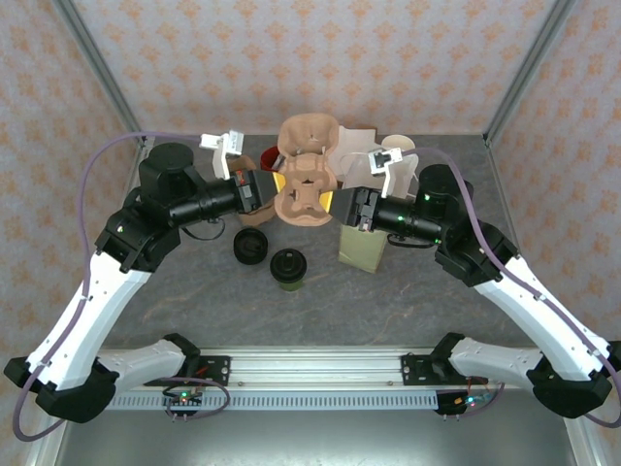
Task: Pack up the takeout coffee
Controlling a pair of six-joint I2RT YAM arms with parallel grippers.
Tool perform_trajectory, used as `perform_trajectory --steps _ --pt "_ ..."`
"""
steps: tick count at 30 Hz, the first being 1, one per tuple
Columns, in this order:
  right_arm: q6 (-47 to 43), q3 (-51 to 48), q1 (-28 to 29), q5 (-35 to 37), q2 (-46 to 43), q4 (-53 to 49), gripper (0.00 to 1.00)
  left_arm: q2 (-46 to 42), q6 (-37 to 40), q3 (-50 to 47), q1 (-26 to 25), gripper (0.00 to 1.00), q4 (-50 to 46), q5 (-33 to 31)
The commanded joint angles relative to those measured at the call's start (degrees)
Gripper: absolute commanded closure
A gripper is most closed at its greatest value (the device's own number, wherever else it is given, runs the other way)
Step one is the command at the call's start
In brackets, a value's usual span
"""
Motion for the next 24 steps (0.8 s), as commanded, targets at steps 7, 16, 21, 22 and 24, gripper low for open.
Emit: perform_trajectory --steps 7,16,21,22,24 --pt "-2.1 1.0 0.5 0.5 -2.7 0.0 0.6 0.0 -0.2 -0.6 -1.2 0.91 2.2 0.1" --pt "-2.5 1.4 0.5 2.6 -2.8 -1.8 0.99 0.4 1.0 -0.3 -2.0 0.82 1.9 0.3" --pt "-4.0 2.8 0.5 5.9 -3.6 -6.6 1.0 -0.1 7.2 2.4 -2.1 0.44 -3.7 -3.2" --pt "-4.4 3.5 0.5 6.1 -3.6 -8.3 1.0 -0.2 9.8 3.0 -2.1 0.41 -4.6 -4.4" --pt "-4.8 5.2 0.4 7.1 -3.3 -12.2 1.0 0.2 12.8 5.0 -2.6 0.4 -6.9 -6.3"
